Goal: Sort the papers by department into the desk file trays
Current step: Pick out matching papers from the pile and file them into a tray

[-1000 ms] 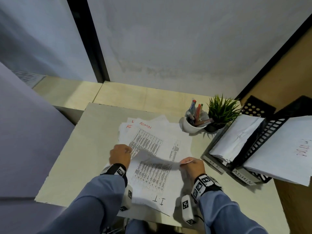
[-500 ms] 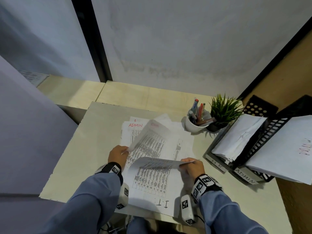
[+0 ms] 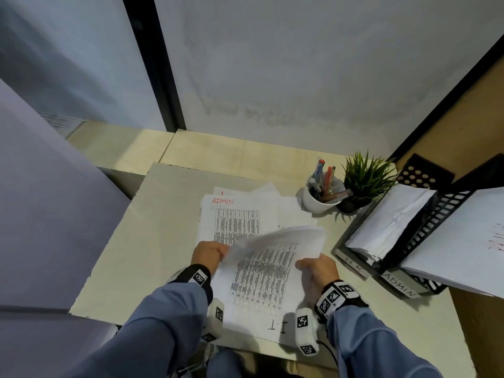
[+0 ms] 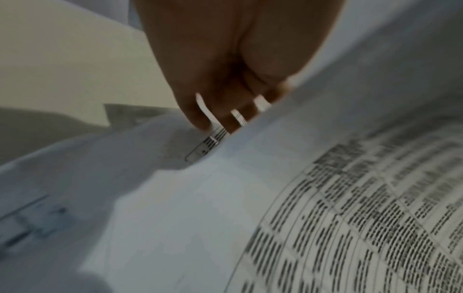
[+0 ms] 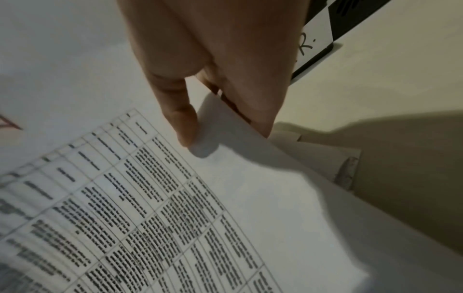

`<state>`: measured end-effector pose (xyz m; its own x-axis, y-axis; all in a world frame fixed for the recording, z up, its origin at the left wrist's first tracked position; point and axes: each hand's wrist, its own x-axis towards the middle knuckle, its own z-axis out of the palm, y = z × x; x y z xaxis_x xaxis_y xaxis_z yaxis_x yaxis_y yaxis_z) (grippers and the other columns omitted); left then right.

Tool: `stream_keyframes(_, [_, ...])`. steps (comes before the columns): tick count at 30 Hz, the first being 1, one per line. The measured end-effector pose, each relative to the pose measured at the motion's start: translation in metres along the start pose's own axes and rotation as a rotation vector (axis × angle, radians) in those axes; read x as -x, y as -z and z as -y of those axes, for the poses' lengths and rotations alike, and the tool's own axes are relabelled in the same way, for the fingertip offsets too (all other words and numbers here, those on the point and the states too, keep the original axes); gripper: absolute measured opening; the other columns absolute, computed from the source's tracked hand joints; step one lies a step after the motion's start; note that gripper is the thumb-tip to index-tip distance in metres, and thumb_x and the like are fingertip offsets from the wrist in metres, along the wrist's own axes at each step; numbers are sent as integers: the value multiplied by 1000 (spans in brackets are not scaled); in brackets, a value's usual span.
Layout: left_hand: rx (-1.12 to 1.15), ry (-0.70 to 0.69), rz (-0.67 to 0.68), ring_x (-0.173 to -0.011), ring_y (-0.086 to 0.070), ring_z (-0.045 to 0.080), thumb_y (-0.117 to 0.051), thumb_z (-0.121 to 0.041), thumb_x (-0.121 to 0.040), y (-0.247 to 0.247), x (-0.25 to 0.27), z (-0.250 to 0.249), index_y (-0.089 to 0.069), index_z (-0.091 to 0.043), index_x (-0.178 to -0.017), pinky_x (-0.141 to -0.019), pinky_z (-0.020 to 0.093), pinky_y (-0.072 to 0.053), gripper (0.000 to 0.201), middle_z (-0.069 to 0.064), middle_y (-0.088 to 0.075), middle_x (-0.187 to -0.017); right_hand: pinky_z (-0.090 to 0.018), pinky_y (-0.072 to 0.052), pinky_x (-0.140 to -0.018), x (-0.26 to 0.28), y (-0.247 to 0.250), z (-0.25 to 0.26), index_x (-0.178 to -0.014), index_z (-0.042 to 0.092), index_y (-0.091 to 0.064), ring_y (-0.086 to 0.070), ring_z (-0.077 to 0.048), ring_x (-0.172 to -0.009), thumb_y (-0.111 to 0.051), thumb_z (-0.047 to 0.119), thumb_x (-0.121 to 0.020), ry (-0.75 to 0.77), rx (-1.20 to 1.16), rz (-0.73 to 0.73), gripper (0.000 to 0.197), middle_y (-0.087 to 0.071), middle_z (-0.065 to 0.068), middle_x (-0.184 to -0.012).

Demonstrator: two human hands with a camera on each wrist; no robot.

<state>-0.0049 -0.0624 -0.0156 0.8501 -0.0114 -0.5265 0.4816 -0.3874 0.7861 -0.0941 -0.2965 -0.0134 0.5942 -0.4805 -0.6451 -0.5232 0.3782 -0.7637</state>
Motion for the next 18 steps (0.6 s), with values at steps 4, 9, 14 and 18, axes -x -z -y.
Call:
stream_keyframes(4, [-211,36,-273,-102,-60,35,-56,-9,-83,9,-16,3,-62,-11,-107,-86,35,-50,25,14,-60,-118,-37,-54,-68,-9,1,-10,-70,6,-66,-63,-29,-81,-77,-4,-59,-32,116,19,18,-67,-9,-75])
stream_keyframes(9, [-204,97,-241,-109,-57,34,-73,-21,-78,16,-21,3,-53,-4,-117,-85,33,-43,46,16,-60,-120,-17,-49,-43,-6,-8,-18,-50,3,-62,-60,-10,-42,-49,-31,-67,99,-197,12,40,-61,-5,-45])
stream_keyframes(14, [-293,-10,-282,-93,-62,30,-70,-14,-77,24,-21,1,-65,-7,-102,-75,27,-43,26,12,-70,-100,-15,-46,-43,-6,-16,-29,-42,7,-64,-57,-7,-42,-26,-39,-70,203,-380,59,66,-61,0,-44])
stream_keyframes(18, [-340,-162,-251,-84,-61,29,-59,-9,-87,28,-17,7,-67,-8,-114,-71,25,-41,28,17,-71,-98,-14,-48,-47,-10,-13,-32,-41,9,-66,-61,-9,-50,-28,-38,-69,213,-302,50,67,-64,0,-47])
